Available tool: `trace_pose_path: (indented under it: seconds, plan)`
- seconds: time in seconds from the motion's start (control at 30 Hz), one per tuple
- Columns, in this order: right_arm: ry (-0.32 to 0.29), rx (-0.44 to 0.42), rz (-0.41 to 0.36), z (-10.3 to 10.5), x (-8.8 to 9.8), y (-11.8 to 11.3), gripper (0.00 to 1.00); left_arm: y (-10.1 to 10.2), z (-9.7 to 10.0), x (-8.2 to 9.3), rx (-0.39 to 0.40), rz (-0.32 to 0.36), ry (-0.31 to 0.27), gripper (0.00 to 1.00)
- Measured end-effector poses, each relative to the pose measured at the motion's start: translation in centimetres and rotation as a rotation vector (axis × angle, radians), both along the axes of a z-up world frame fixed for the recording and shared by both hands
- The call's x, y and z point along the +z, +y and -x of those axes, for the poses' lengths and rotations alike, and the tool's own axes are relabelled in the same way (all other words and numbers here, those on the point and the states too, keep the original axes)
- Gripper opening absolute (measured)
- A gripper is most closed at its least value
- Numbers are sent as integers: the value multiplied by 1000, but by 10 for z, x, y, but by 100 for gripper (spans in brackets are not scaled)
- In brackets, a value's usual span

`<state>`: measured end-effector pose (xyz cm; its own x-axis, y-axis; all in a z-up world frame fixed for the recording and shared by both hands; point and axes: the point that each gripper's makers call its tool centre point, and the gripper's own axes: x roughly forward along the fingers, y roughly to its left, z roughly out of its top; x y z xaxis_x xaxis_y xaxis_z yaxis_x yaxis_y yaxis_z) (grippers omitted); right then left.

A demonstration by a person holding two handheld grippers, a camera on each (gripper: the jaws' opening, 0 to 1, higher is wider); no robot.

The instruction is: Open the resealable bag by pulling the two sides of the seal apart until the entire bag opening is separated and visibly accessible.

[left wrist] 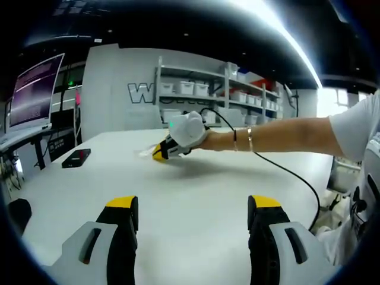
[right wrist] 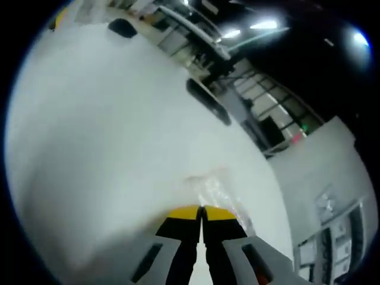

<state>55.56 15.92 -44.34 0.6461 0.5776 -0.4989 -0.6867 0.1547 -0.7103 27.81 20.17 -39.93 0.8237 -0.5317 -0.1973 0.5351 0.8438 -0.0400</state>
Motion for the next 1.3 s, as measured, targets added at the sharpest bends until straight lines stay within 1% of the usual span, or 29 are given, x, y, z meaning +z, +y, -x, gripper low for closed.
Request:
trace_pose_path:
  seconds: [0.07, 0.13, 0.17, 0.2, 0.27, 0.3, 0.37, 0.43, 0.47, 0.6, 0.67, 0.8, 0.97, 1.2, 1.3]
  plan:
    - [24, -23, -28, 0, 0, -1, 0, 0, 0, 0, 1, 0, 0, 75]
    - [51, -50, -76, 0, 3, -2, 0, 0, 0, -1, 0, 0, 1, 75]
    - [59, -72, -121, 0, 7, -5, 0, 0, 0, -1, 1, -1, 2, 75]
    - [64, -84, -146, -1, 10, -7, 0, 0, 0, -1, 1, -2, 2, 75]
    - [84, -126, -234, -5, 22, -11, 0, 0, 0, -1, 1, 0, 2, 75]
    - [96, -151, -294, -6, 30, -14, 0, 0, 0, -1, 1, 0, 3, 75]
    - [111, -187, -374, -10, 43, -21, 0, 0, -1, -2, 2, -1, 4, 75]
    - [112, -221, -438, -16, 53, -28, 0, 0, -1, -2, 2, -1, 5, 75]
    - [110, -235, -467, -14, 59, -33, 0, 0, -1, -2, 2, -1, 5, 75]
    - [136, -289, -569, -19, 73, -50, 0, -2, -1, -2, -2, -2, 4, 75]
    - [131, -304, -582, -22, 77, -57, 0, -2, -1, -1, -4, -2, 3, 75]
    - [117, -327, -595, -26, 79, -65, 0, -3, 0, -1, -3, -3, 2, 75]
    - [108, -330, -603, -25, 81, -64, 0, -4, 1, 1, -5, -4, -2, 75]
    - [91, -340, -627, -32, 90, -63, 0, -3, 1, 1, -5, -4, -4, 75]
    - [99, -344, -648, -32, 93, -63, 0, -3, 2, 2, -5, -4, -5, 75]
